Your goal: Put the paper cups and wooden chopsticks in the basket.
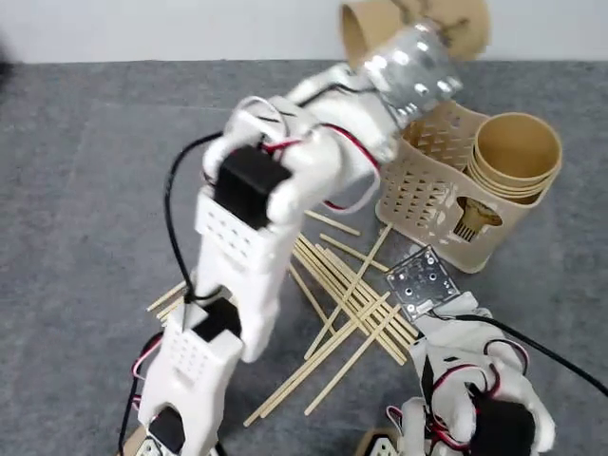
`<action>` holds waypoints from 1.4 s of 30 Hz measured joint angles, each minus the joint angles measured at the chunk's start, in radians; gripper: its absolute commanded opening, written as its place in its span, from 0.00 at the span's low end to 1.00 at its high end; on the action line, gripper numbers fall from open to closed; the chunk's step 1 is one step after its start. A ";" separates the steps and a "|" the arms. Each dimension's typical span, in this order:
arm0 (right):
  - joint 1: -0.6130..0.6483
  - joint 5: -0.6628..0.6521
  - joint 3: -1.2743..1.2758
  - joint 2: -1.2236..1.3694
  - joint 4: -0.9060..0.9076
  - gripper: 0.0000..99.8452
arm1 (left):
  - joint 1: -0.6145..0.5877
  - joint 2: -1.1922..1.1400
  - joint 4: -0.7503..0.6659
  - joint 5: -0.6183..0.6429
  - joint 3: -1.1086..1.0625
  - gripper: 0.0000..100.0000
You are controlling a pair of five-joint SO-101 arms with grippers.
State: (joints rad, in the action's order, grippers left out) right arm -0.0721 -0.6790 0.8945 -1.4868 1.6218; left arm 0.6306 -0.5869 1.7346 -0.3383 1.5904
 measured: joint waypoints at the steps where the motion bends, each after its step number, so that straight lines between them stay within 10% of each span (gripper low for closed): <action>1: 0.000 -0.005 0.000 0.000 0.000 0.01 | 0.020 0.000 0.000 -0.008 0.000 0.01; 13: 0.002 -0.012 0.051 0.000 0.000 0.01 | 0.117 -0.155 0.000 -0.201 -0.035 0.03; 42: 0.002 -0.012 0.057 0.000 0.000 0.01 | 0.080 -0.195 -0.040 -0.204 0.005 0.09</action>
State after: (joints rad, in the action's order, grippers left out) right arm -0.0706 -0.6912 0.9513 -1.4868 1.6218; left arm 0.7104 -0.7818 1.6947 -0.5424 1.5950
